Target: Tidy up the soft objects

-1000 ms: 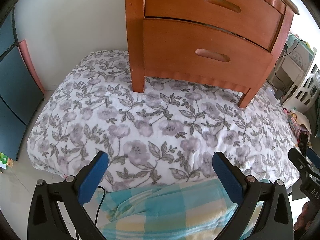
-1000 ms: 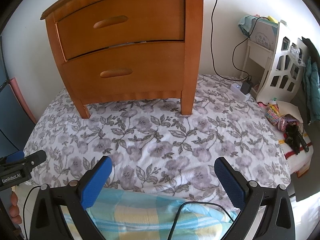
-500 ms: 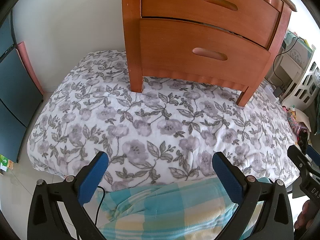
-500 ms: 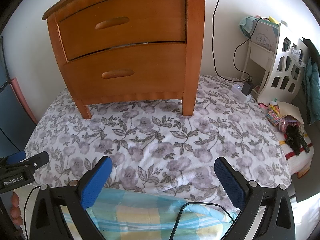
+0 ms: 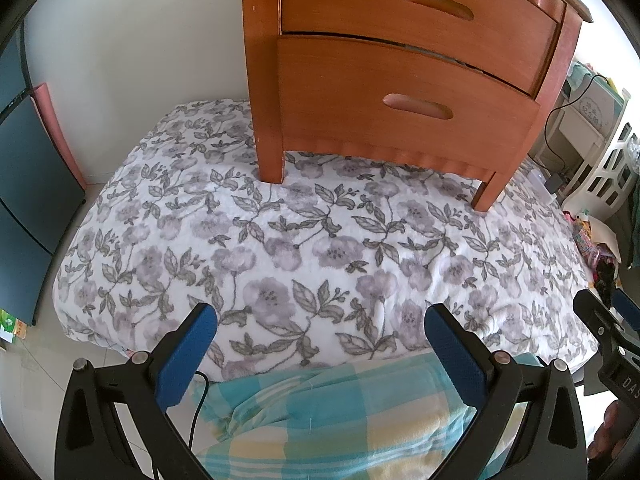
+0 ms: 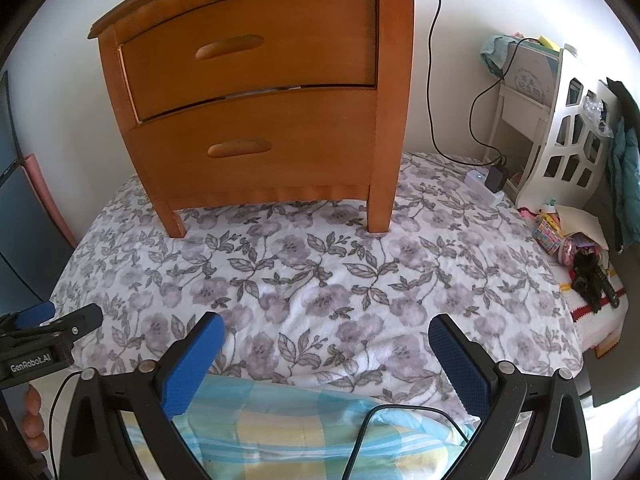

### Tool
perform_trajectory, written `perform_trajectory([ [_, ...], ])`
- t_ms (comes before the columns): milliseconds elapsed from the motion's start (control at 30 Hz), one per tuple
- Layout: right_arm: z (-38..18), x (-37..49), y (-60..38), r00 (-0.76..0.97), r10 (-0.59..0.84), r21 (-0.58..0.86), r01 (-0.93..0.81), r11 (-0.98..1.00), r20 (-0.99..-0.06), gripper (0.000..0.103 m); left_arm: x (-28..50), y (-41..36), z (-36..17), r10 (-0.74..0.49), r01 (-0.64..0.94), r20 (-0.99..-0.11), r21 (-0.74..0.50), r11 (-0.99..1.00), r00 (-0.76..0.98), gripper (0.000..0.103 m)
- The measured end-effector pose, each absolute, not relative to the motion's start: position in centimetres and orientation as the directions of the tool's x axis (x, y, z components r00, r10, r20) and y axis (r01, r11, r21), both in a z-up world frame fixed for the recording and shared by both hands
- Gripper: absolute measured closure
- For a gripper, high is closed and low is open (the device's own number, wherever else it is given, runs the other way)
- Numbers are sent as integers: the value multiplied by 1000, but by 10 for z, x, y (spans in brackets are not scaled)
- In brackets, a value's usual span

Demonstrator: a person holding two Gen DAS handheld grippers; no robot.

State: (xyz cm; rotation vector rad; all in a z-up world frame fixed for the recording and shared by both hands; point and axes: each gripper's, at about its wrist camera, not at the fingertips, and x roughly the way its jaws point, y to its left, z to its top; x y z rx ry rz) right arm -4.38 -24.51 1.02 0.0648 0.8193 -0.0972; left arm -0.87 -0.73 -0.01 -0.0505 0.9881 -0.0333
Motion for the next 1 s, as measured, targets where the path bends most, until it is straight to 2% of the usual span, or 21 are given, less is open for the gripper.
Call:
perform_trajectory([
  [1000,8,-42,-242,680,-57,21,106,994,-731,0,-9,-5,-5,-62,-7,-833,-80,997,550,0],
])
